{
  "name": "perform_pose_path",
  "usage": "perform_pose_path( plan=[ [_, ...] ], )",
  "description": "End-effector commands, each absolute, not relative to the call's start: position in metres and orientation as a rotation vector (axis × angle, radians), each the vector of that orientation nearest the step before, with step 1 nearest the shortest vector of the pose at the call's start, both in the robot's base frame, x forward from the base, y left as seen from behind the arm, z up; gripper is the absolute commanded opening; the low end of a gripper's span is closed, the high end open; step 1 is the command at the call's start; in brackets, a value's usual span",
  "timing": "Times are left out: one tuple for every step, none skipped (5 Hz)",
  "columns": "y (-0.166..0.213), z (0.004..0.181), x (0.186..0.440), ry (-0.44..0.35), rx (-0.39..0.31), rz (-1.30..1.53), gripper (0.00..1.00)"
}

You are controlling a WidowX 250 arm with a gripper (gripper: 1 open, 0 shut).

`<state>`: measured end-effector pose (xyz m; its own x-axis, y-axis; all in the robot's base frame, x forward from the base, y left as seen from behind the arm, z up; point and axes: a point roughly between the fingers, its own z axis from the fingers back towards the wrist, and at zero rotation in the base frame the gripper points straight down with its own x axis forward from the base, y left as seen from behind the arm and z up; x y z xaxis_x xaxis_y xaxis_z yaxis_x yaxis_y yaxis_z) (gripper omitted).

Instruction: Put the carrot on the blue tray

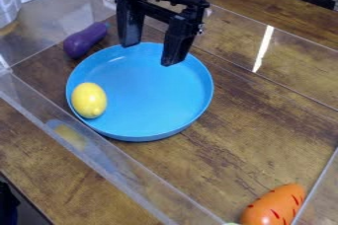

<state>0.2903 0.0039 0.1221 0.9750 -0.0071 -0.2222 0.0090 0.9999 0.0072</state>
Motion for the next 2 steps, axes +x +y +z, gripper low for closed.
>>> perform_pose_path(
  plan=[
    [0.0113, 0.1415, 0.2976, 0.158, 0.013, 0.013, 1.0],
    [0.0104, 0.1429, 0.2998, 0.153, 0.015, 0.012, 1.0]
  ],
)
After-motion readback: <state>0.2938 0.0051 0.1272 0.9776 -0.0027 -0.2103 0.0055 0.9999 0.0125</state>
